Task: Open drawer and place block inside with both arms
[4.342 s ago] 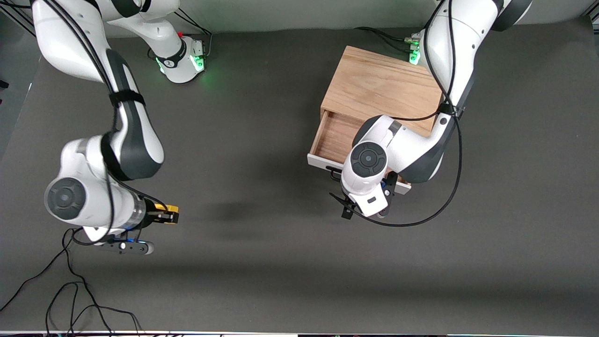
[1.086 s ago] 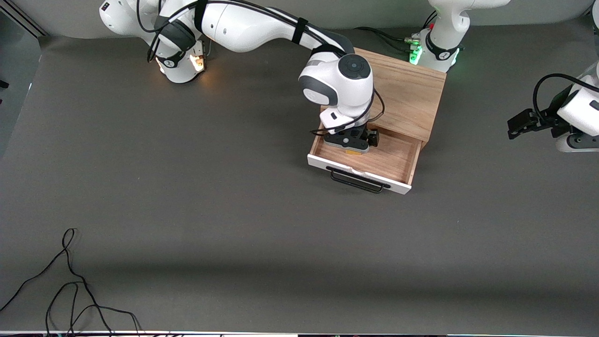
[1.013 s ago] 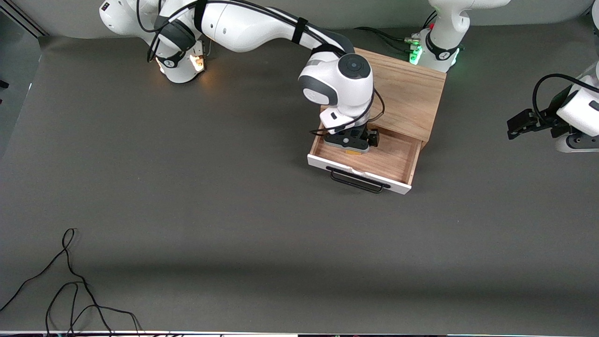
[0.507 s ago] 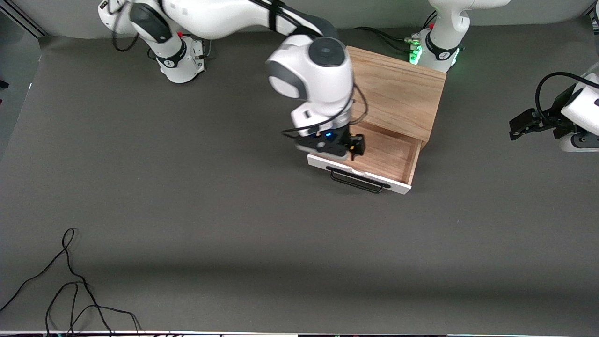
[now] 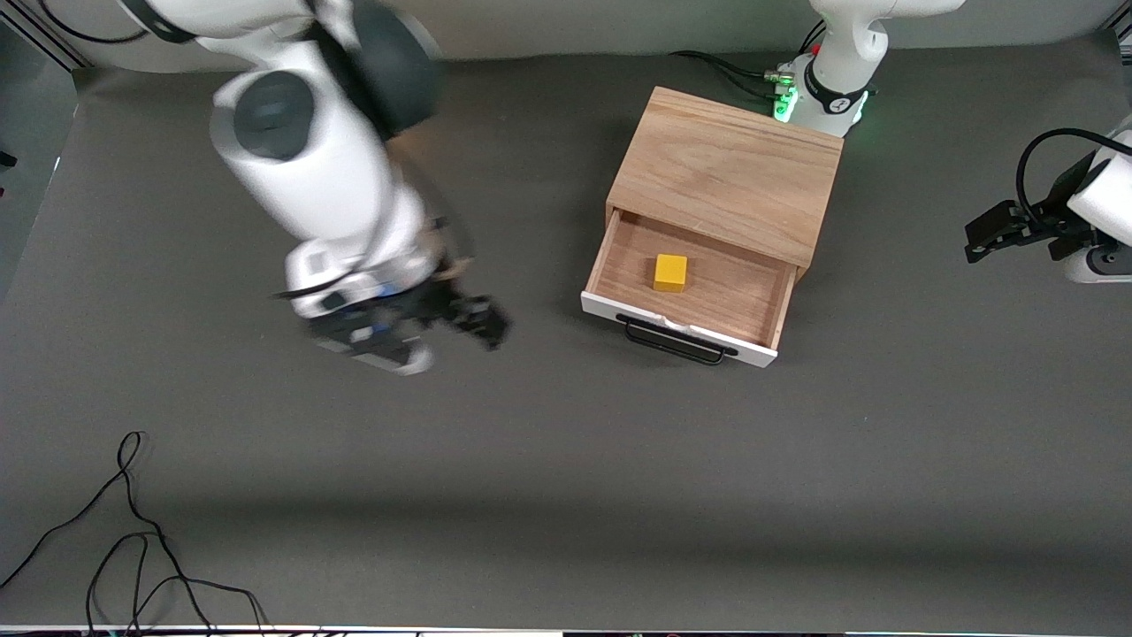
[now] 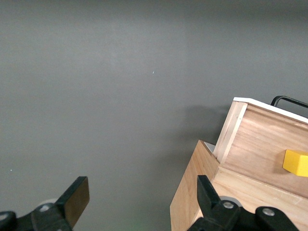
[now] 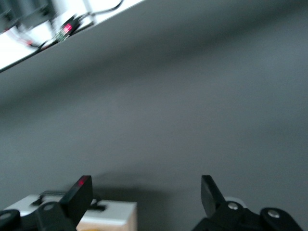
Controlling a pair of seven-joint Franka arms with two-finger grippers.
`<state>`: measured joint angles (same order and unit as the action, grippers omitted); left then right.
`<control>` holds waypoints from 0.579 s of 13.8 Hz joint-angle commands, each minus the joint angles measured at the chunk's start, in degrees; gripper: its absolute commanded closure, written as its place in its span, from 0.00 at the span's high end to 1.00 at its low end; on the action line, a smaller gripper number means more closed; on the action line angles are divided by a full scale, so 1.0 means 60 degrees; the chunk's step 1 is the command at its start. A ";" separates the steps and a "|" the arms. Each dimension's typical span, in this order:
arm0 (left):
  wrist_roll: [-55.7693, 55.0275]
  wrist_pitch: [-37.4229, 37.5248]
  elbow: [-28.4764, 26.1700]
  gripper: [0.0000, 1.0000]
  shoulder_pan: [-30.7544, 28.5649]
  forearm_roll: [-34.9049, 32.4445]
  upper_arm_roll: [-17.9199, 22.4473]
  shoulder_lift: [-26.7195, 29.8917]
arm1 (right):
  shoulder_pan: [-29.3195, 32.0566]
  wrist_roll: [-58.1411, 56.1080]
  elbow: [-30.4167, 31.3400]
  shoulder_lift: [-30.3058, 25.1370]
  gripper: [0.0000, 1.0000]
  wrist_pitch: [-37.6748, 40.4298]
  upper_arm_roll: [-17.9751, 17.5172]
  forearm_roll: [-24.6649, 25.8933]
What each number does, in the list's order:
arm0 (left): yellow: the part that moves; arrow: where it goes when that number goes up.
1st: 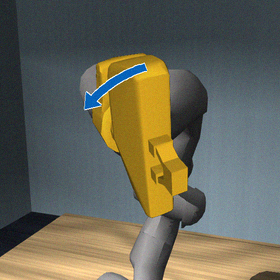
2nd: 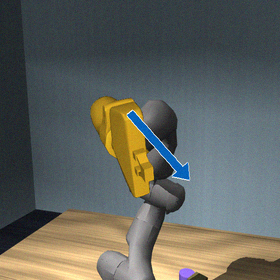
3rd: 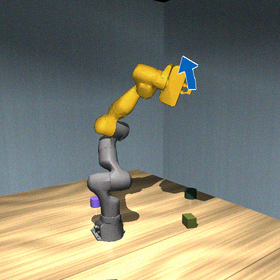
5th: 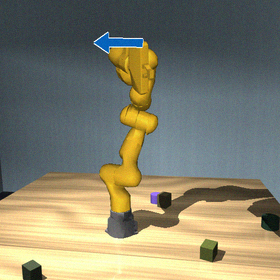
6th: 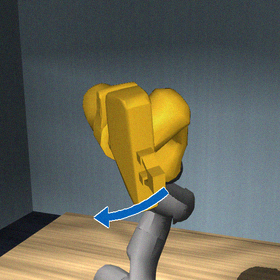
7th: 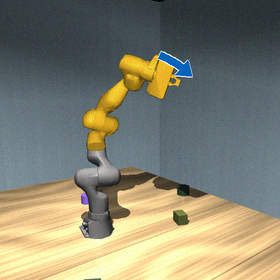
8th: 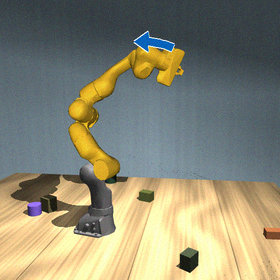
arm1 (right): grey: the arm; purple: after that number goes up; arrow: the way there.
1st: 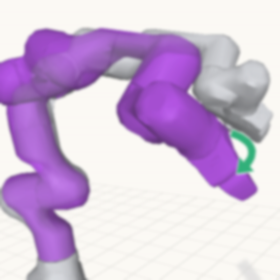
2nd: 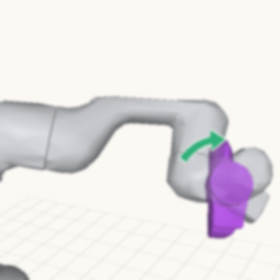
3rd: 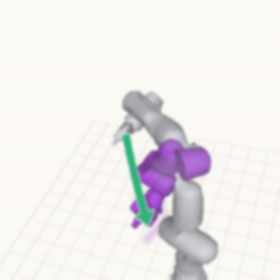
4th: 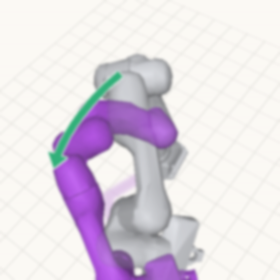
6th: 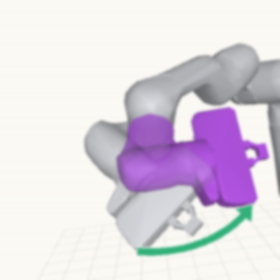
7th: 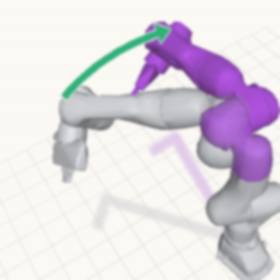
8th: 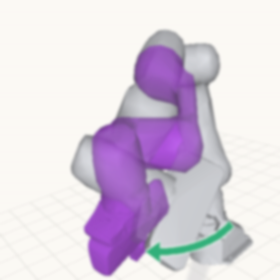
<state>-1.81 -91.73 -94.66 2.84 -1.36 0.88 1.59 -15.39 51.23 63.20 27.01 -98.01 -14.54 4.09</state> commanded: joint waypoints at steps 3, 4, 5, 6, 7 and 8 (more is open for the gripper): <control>0.0288 0.0317 0.0234 1.00 0.0127 0.0081 0.0146 -0.0088 | 0.2428 -0.3298 0.2837 -0.2301 1.00 -0.0380 -0.0037 -0.0373; 0.0288 0.0317 0.0234 1.00 0.0127 0.0081 0.0146 -0.0103 | 0.2766 -0.3860 0.3159 -0.2594 1.00 -0.0437 -0.0037 -0.0504; 0.0288 0.0317 0.0249 1.00 0.0127 0.0081 0.0146 -0.0118 | 0.2856 -0.3967 0.3308 -0.2829 1.00 -0.0366 0.0006 -0.0665; 0.0288 0.0303 0.0263 1.00 0.0127 0.0081 0.0146 -0.0147 | 0.2843 -0.4229 0.3614 -0.3136 1.00 -0.0278 0.0297 -0.0666; 0.0288 0.0302 0.0264 1.00 0.0141 0.0081 0.0146 -0.0176 | 0.2843 -0.4725 0.4240 -0.3516 1.00 -0.0422 0.0561 -0.0666; 0.0288 0.0302 0.0264 1.00 0.0141 0.0081 0.0146 -0.0205 | 0.2843 -0.5295 0.5015 -0.3941 1.00 -0.0902 0.0911 -0.0739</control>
<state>-1.14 -91.45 -94.66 2.86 -1.33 1.00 1.29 2.03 25.23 82.39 10.39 -98.94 -12.36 1.54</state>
